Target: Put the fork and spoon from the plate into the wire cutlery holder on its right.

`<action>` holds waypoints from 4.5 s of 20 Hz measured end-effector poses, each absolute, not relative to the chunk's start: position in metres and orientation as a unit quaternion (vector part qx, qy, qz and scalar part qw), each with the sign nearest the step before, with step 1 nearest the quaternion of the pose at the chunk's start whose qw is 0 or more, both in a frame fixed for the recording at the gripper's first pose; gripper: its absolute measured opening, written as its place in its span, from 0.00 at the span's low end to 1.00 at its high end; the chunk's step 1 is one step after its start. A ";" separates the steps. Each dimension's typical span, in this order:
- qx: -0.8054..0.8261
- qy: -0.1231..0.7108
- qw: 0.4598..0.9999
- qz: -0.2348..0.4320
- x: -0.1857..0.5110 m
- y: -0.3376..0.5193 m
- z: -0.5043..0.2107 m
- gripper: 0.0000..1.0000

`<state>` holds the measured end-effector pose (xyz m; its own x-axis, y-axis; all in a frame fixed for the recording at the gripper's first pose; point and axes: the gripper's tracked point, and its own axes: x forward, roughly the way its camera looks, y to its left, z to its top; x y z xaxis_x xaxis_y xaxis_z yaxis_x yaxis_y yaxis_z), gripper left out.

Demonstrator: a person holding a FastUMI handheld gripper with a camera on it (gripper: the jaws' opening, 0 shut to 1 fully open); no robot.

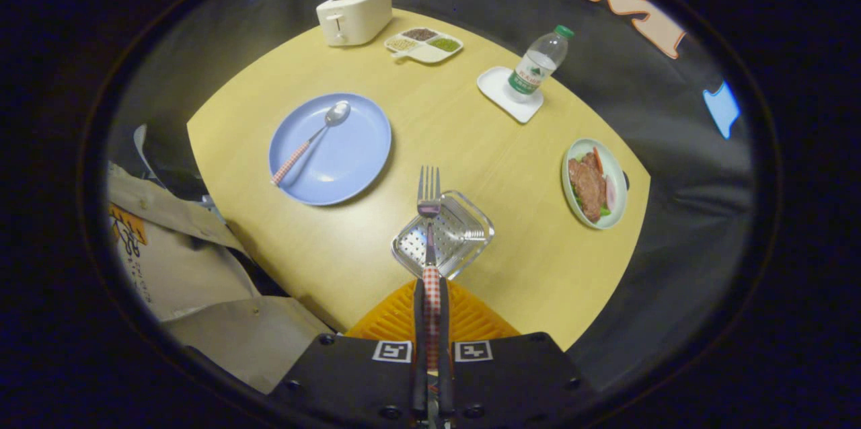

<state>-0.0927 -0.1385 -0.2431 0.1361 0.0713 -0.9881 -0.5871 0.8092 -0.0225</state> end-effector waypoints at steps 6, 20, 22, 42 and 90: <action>-0.205 0.652 0.694 0.227 -0.106 -0.155 -0.250 0.09; -0.232 0.705 0.630 0.230 -0.107 -0.163 -0.287 0.09; -0.235 0.707 0.626 0.231 -0.102 -0.161 -0.292 0.12; -0.095 0.579 0.790 0.175 -0.057 -0.076 -0.252 0.97; -0.099 0.583 0.789 0.165 -0.077 -0.010 -0.263 0.09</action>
<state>-0.0768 -0.0096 -0.2627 0.2659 0.1449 -0.9530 -0.3764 0.9258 0.0357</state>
